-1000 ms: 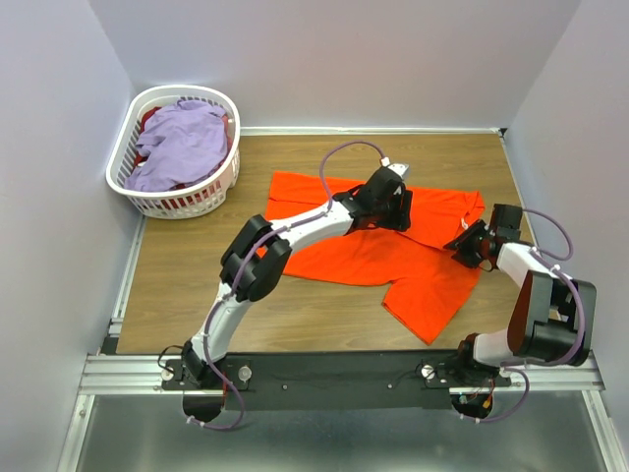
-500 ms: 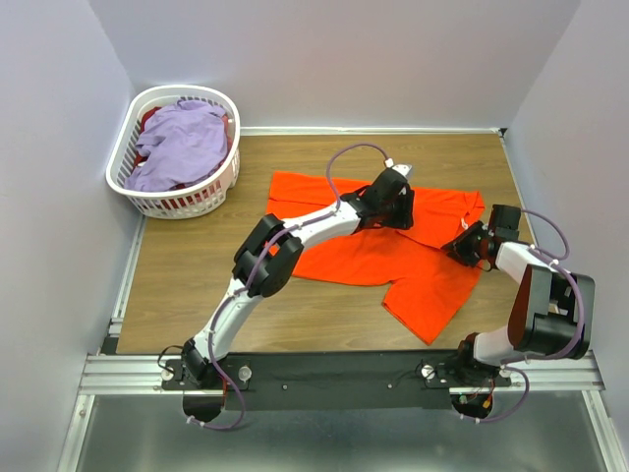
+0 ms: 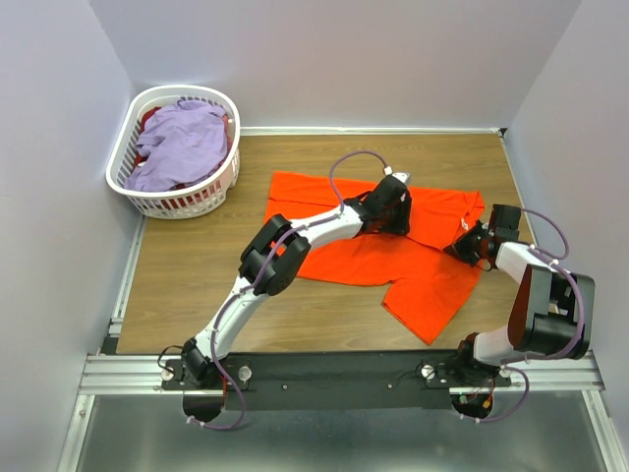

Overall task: Fold and stack the t-shirts
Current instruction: Fold the tshirt

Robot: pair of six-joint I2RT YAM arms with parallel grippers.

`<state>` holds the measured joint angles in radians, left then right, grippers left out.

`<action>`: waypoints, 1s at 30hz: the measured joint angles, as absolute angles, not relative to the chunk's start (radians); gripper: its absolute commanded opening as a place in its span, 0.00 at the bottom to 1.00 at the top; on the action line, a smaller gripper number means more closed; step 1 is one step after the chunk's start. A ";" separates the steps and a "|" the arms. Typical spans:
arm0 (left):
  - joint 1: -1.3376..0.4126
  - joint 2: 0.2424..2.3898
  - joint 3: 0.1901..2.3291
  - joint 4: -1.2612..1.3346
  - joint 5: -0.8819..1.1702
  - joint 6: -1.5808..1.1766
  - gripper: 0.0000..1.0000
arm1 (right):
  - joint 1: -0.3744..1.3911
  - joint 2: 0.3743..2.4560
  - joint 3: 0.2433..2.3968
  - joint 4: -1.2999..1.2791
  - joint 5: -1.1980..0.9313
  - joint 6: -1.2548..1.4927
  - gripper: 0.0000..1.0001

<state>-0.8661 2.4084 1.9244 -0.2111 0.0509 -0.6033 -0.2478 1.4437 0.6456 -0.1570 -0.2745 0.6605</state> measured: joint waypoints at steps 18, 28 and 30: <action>-0.866 2.423 1.950 -0.210 0.029 -0.611 0.42 | -0.248 1.444 0.646 -0.157 -0.287 0.659 0.01; -0.866 2.434 1.956 -0.219 0.008 -0.609 0.27 | -0.248 1.442 0.646 -0.157 -0.287 0.659 0.01; -0.866 2.434 1.956 -0.220 0.007 -0.609 0.12 | -0.248 1.436 0.646 -0.157 -0.287 0.659 0.01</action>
